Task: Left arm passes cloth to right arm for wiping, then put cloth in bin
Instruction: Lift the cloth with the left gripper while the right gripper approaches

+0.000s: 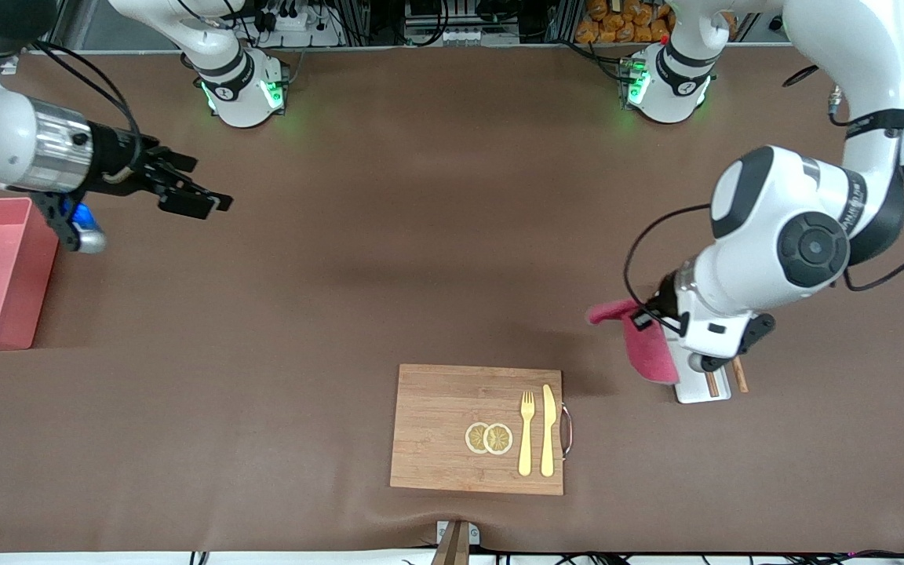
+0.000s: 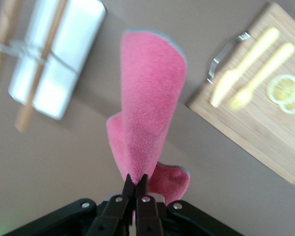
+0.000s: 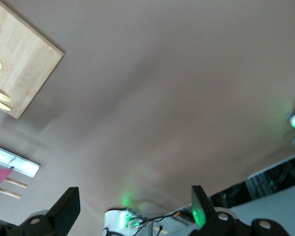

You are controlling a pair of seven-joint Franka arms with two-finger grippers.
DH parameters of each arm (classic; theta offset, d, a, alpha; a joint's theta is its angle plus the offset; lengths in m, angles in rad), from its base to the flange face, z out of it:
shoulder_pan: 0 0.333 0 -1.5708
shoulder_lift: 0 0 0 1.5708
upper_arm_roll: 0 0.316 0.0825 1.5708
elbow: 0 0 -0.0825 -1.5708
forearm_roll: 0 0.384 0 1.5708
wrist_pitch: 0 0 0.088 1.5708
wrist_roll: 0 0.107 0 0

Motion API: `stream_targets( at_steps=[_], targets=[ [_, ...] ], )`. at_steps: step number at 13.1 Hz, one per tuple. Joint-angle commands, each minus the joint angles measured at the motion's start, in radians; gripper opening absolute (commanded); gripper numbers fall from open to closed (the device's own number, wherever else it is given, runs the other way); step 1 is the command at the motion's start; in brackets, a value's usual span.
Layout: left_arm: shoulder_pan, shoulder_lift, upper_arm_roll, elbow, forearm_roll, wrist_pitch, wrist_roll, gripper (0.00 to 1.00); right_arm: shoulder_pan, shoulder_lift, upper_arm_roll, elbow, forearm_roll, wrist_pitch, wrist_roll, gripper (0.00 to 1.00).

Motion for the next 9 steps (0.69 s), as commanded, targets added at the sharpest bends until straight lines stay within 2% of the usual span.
stream_targets(
  at_steps=[1, 3, 5, 9],
  targets=[
    [-0.014, 0.013, -0.068, 0.066, -0.034, -0.020, -0.168, 0.00, 0.078, 0.061, -0.005, 0.013, 0.065, 0.052, 0.190, 1.00],
    [-0.064, 0.024, -0.094, 0.076, -0.039, 0.018, -0.289, 0.00, 0.095, 0.106, -0.006, 0.002, 0.172, 0.129, 0.335, 1.00],
    [-0.128, 0.036, -0.094, 0.079, -0.075, 0.100, -0.417, 0.00, 0.121, 0.129, -0.006, -0.016, 0.235, 0.201, 0.370, 1.00],
    [-0.204, 0.046, -0.094, 0.079, -0.164, 0.274, -0.629, 0.00, 0.199, 0.178, -0.006, -0.033, 0.246, 0.359, 0.428, 1.00]
  ],
)
